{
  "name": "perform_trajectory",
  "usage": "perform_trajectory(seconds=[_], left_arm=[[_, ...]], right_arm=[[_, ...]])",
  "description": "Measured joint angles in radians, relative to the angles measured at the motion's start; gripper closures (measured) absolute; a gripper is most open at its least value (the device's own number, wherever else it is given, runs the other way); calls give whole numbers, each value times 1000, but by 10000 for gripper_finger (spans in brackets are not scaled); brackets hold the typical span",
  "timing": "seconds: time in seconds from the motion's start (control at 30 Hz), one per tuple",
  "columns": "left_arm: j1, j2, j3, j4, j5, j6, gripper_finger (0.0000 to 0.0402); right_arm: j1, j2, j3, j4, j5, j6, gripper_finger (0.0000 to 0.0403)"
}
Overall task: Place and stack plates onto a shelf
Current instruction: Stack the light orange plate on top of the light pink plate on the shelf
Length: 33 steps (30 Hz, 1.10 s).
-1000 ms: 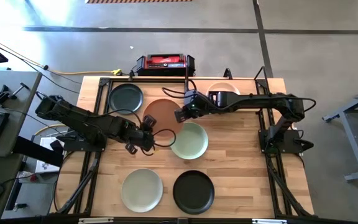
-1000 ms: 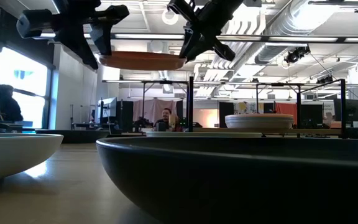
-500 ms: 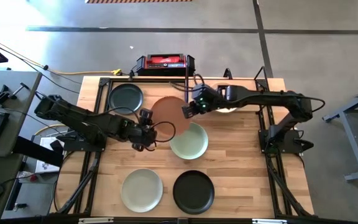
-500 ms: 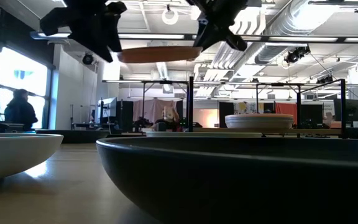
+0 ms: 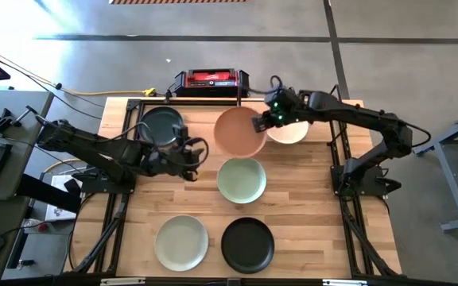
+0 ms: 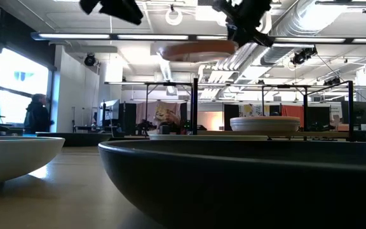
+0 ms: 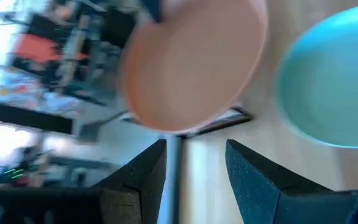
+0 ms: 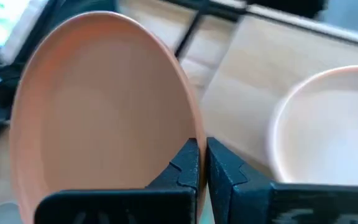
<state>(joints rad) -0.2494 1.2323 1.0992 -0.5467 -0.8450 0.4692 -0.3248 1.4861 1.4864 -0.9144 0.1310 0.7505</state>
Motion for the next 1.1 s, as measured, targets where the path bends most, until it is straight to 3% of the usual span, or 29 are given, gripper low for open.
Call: perform_trajectory(seconds=[0.27,0.73,0.87,1.1], left_arm=[[87,-15,2,52,-168,1,247],[254,-16,2,46,-173,-78,247],[294,-16,2,46,-172,-137,247],[344,-16,2,46,-172,-172,247]], right_arm=[[-143,-47,0,-112,-24,-122,402],[-442,-143,-12,-191,-91,-369,403],[-507,-177,-97,-173,-158,-415,403],[-590,-264,-364,-39,-270,-388,403]])
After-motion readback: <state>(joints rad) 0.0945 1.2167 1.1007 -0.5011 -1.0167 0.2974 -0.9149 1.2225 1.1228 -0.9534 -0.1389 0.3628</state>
